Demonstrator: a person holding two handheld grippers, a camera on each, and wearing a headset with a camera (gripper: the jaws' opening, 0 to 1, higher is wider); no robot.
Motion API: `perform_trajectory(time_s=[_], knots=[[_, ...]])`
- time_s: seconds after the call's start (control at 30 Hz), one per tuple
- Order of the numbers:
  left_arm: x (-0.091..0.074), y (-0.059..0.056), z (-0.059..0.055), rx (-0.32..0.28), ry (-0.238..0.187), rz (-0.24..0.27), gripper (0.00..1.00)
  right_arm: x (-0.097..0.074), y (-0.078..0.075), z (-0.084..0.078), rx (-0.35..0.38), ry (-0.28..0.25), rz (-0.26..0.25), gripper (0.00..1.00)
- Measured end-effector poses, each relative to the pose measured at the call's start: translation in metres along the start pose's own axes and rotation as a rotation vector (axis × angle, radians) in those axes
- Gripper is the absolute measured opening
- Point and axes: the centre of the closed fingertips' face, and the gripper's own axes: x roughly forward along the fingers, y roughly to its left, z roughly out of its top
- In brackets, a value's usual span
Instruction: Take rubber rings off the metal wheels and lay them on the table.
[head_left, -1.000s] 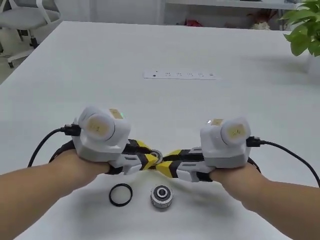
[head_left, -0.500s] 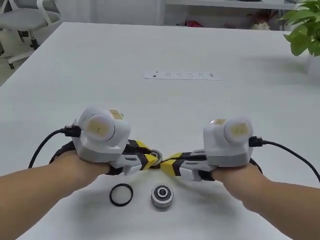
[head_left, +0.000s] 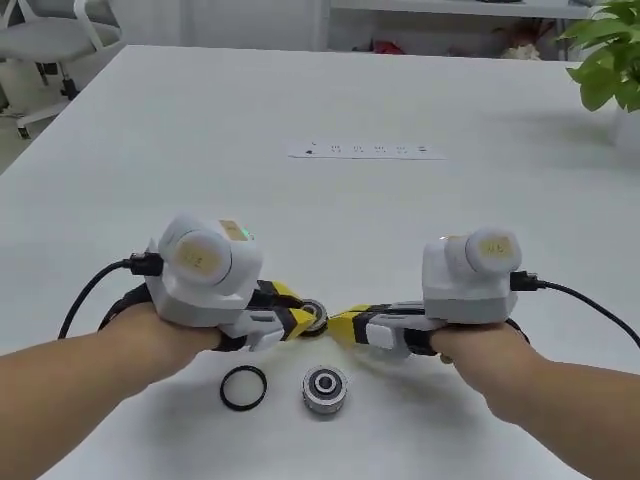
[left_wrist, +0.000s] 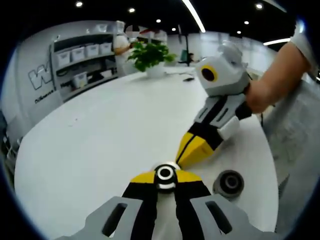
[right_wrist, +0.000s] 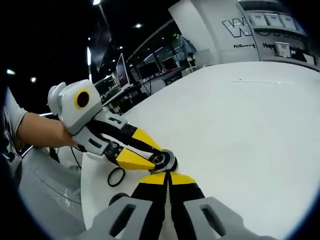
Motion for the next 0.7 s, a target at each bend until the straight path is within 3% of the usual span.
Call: perform_trajectory(time_s=[0.1,0.43,0.7], knots=[[-0.0004,-0.0003,-0.0001,0.003,0.002,0.001,0.12,-0.0012,-0.0008,0.0050,0.031,-0.029,0.002,0.00],[0.0005,0.0003,0.0001,0.003,0.007,0.014,0.12,-0.0012,-0.0014,0.0074,0.071,-0.046,0.001,0.00],[0.0007,0.0001,-0.0002,-0.001,0.009,0.020,0.12,-0.0004,0.0023,0.0095,0.051,-0.039,0.000,0.00]])
